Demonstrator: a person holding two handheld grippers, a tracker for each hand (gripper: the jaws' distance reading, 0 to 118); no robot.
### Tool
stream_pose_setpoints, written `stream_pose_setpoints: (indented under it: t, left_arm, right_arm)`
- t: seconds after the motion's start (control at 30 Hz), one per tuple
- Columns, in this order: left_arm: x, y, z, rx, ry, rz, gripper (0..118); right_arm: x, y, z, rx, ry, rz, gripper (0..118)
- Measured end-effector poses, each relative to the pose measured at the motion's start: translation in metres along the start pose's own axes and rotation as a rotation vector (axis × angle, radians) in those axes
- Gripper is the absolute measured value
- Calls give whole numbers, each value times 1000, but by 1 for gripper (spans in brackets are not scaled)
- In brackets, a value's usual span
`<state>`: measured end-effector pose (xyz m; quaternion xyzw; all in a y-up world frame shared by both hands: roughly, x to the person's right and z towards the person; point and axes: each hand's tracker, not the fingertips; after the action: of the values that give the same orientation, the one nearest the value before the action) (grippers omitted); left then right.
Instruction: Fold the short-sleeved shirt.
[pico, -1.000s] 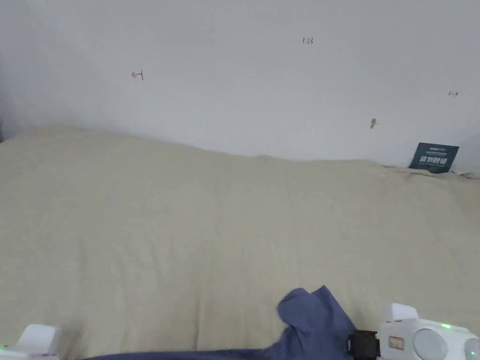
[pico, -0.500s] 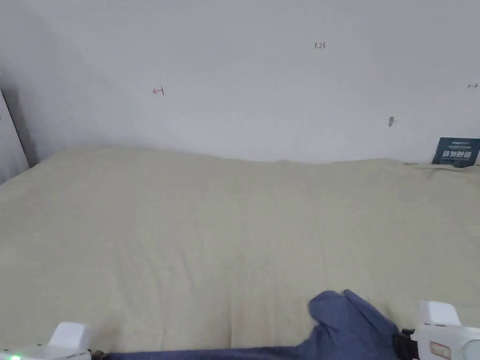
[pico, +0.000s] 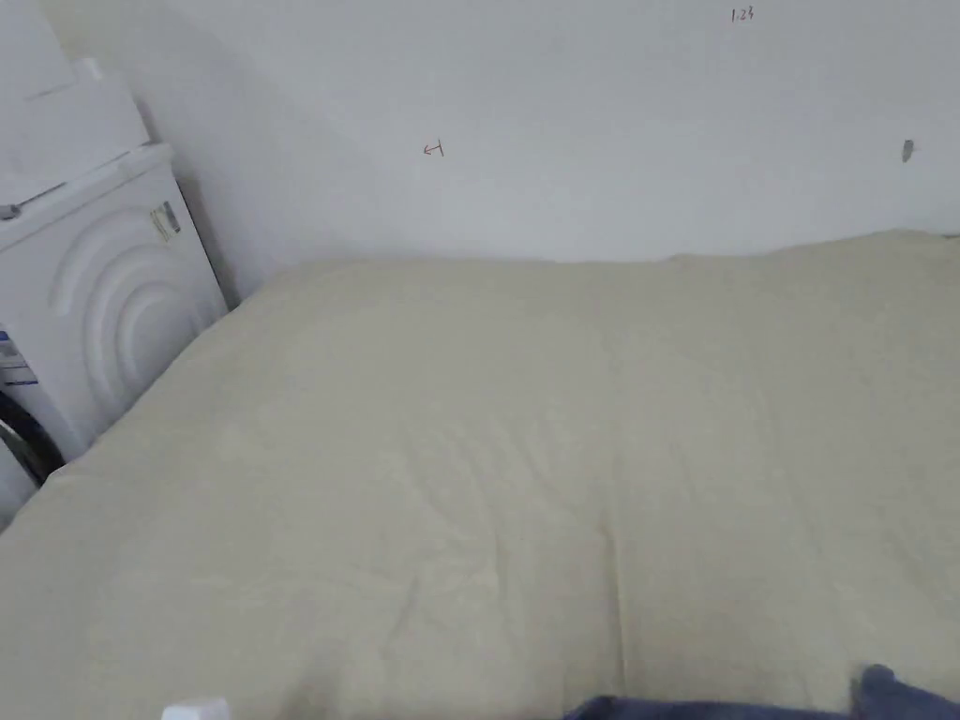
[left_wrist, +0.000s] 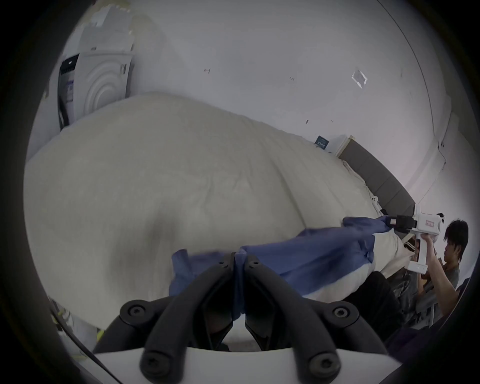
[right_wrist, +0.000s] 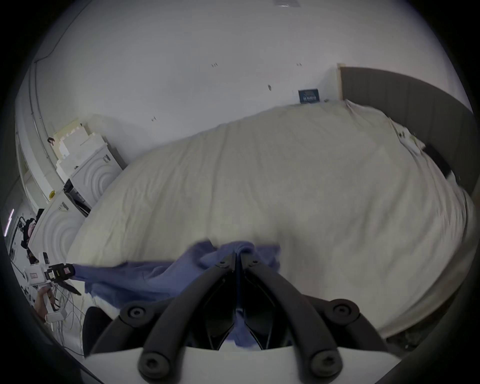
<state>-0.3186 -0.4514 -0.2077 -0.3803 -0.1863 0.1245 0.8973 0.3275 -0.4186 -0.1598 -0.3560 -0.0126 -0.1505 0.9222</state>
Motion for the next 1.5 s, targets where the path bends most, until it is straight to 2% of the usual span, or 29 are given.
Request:
stream_pose_setpoints:
  t: [0.07, 0.2, 0.33, 0.37, 0.4, 0.43, 0.47, 0.5, 0.53, 0.57, 0.63, 0.7, 0.73, 0.83, 0.87, 0.93, 1.0, 1.07, 1.13, 1.17, 1.2, 1.23, 1.27, 1.3, 1.33, 1.37, 1.4, 1.5]
  left_arm:
    - [-2, -16, -14, -71, -4, 48, 6]
    - [-5, -30, -43, -134, 35, 33, 6]
    - [-12, -28, -47, -124, 38, 59, 6]
    - [-12, -27, -45, -122, 38, 60, 11]
    - [-11, -26, -39, -121, 45, 58, 21]
    - [-10, -26, -27, -110, 59, 41, 35]
    - [-5, -23, -13, -65, 101, -20, 56]
    - [1, -18, 2, -34, 153, -69, 66]
    - [8, -11, 23, 48, 184, -97, 70]
    - [17, -2, 46, 118, 186, -96, 72]
    - [38, 17, 79, 214, 159, -113, 77]
    - [68, 32, 110, 342, 168, -172, 84]
    - [84, 37, 124, 415, 164, -202, 87]
    - [131, 43, 150, 574, 126, -244, 92]
    - [145, 42, 155, 620, 111, -258, 93]
    - [167, 40, 159, 658, 89, -281, 93]
    - [188, 35, 158, 710, 109, -326, 93]
    - [202, 31, 155, 700, 124, -346, 92]
    - [201, 23, 147, 694, 119, -352, 85]
    - [203, 18, 144, 662, 80, -346, 73]
    - [204, 13, 141, 648, 48, -337, 55]
    - [202, 7, 138, 650, 31, -317, 35]
    - [201, 3, 134, 627, 18, -305, 19]
    - [200, -1, 131, 610, 21, -295, 16]
    - [198, -5, 129, 589, 18, -292, 14]
    - [196, -7, 125, 565, 20, -284, 5]
    - [194, -10, 124, 559, 23, -276, 0]
    - [180, -20, 122, 554, 56, -232, 0]
  right_arm:
    - [2, -18, -7, -57, -22, -7, 2]
    - [7, -38, -30, -95, -53, -28, 2]
    - [4, -42, -44, -101, -84, 21, 2]
    - [3, -41, -44, -110, -84, 40, 3]
    - [1, -41, -41, -108, -83, 61, 8]
    - [-2, -40, -28, -42, -123, 107, 23]
    - [-1, -38, -16, 16, -162, 149, 51]
    - [-5, -35, -1, 78, -185, 202, 66]
    - [-12, -32, 21, 176, -193, 255, 72]
    - [-21, -28, 43, 274, -185, 294, 73]
    - [-36, -18, 82, 424, -152, 323, 77]
    - [-55, -8, 113, 554, -85, 305, 104]
    - [-66, -4, 127, 616, -62, 300, 113]
    - [-90, 2, 148, 689, -3, 278, 115]
    - [-82, 2, 144, 686, 26, 267, 115]
    - [-90, 2, 144, 691, 79, 264, 115]
    - [-102, 1, 142, 659, 87, 265, 115]
    - [-110, -6, 137, 660, 83, 284, 115]
    - [-121, -11, 133, 610, 71, 296, 114]
    - [-123, -15, 129, 581, 73, 296, 111]
    - [-125, -20, 126, 569, 73, 280, 104]
    - [-125, -24, 123, 540, 82, 277, 88]
    - [-128, -30, 120, 531, 91, 271, 51]
    - [-129, -34, 117, 509, 84, 260, 23]
    - [-130, -39, 113, 492, 58, 275, 10]
    - [-131, -44, 111, 487, 53, 276, 9]
    - [-131, -48, 110, 474, 66, 270, 4]
    - [-131, -54, 107, 448, 84, 246, 0]
